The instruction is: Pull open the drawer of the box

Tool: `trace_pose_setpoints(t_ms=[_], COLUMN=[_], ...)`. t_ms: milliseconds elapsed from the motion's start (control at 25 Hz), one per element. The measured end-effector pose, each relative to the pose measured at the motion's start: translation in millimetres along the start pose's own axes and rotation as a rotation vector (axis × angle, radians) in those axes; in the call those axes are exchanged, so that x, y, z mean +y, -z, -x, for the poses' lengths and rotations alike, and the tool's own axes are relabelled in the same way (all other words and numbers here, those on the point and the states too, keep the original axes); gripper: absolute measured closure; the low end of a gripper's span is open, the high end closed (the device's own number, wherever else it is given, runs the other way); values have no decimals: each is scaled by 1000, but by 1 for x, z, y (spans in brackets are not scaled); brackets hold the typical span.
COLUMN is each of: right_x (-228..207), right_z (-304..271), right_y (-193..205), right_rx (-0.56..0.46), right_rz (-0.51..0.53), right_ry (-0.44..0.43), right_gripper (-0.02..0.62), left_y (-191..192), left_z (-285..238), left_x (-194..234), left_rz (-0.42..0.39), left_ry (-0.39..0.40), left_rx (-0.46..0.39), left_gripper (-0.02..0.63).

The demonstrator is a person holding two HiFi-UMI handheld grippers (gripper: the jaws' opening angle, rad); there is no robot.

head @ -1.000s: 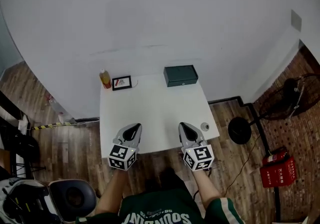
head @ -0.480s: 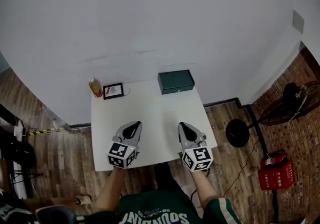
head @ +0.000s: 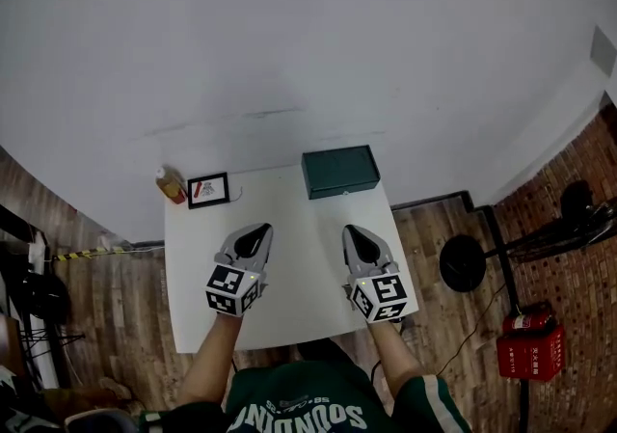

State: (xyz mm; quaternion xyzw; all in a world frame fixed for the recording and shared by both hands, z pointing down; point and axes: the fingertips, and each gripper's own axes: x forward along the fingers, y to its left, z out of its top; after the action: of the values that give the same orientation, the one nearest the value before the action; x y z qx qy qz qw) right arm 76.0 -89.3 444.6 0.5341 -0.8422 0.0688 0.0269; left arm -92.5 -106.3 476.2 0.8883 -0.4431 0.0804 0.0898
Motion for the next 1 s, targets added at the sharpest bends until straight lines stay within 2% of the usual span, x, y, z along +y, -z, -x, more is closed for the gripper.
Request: trace_pose_setpoints(t_ms=[200, 560, 1000], right_x=[-26, -60, -91], right_z=[-33, -68, -73], right_y=[-1, 17, 91], right_rx=[15, 66, 210], right_rz=[-14, -19, -58], right_ry=[-12, -19, 6], right_gripper=[594, 594, 594], left_y=[-6, 12, 66], left_z=[-38, -84, -125], left_x=[10, 16, -1], left_rz=[-2, 29, 81], left_ry=[2, 4, 41], left_rx=[18, 69, 177], left_gripper=[554, 554, 554])
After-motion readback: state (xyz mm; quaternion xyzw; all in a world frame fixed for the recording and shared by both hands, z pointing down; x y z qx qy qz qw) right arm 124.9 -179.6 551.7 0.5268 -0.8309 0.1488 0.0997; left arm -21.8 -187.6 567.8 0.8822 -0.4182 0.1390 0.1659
